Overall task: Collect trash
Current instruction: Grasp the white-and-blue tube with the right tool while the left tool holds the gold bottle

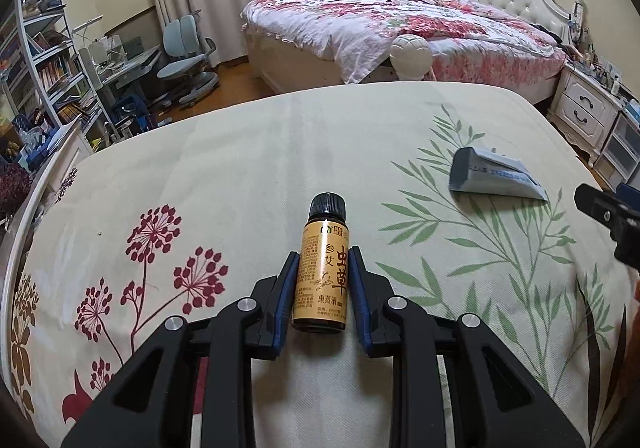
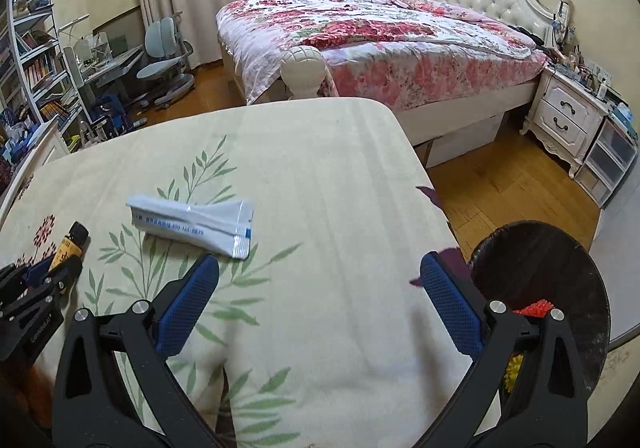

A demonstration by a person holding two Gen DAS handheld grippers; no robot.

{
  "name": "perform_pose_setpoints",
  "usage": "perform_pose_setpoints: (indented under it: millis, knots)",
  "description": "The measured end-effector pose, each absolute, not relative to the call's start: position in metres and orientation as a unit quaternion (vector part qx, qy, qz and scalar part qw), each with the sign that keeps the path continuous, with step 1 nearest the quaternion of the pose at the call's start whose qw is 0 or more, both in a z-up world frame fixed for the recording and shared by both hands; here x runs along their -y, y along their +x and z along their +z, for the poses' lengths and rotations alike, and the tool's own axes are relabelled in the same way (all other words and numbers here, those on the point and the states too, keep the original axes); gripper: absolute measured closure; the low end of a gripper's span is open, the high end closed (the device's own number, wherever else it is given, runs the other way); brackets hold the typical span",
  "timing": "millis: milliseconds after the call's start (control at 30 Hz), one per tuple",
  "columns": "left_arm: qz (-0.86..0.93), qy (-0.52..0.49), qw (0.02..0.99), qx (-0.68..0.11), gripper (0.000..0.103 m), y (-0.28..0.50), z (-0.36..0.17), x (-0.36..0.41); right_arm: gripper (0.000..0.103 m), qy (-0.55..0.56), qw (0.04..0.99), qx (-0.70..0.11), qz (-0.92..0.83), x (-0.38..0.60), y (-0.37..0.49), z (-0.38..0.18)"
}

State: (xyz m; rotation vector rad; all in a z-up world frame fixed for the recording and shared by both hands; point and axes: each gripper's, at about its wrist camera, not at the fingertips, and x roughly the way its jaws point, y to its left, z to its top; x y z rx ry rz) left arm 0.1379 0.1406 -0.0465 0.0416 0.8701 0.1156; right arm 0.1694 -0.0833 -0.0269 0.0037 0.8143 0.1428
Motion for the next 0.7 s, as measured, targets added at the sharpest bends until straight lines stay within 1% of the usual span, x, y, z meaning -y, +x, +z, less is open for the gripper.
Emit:
perform_pose_setpoints:
  millis: [267, 400, 467, 700]
  knots:
    - [0.066, -0.011, 0.902, -0.426, 0.075, 0.150, -0.047, -0.165, 0.005, -0.006, 0.908, -0.414, 0.063, 0.067, 0.221, -0.031]
    - [0.066, -0.021, 0.903, -0.424, 0.075, 0.149, -0.048, -0.170, 0.005, -0.026, 0.895, -0.442, 0.046, 0.060, 0.240, -0.044]
    - [0.066, -0.021, 0.903, -0.423, 0.075, 0.149, -0.048, -0.170, 0.005, -0.032, 0.888, -0.457, 0.041, 0.058, 0.239, -0.048]
    - [0.069, -0.017, 0.903, -0.424, 0.075, 0.150, -0.048, -0.169, 0.005, -0.034, 0.886, -0.457, 0.062, 0.058, 0.195, -0.049]
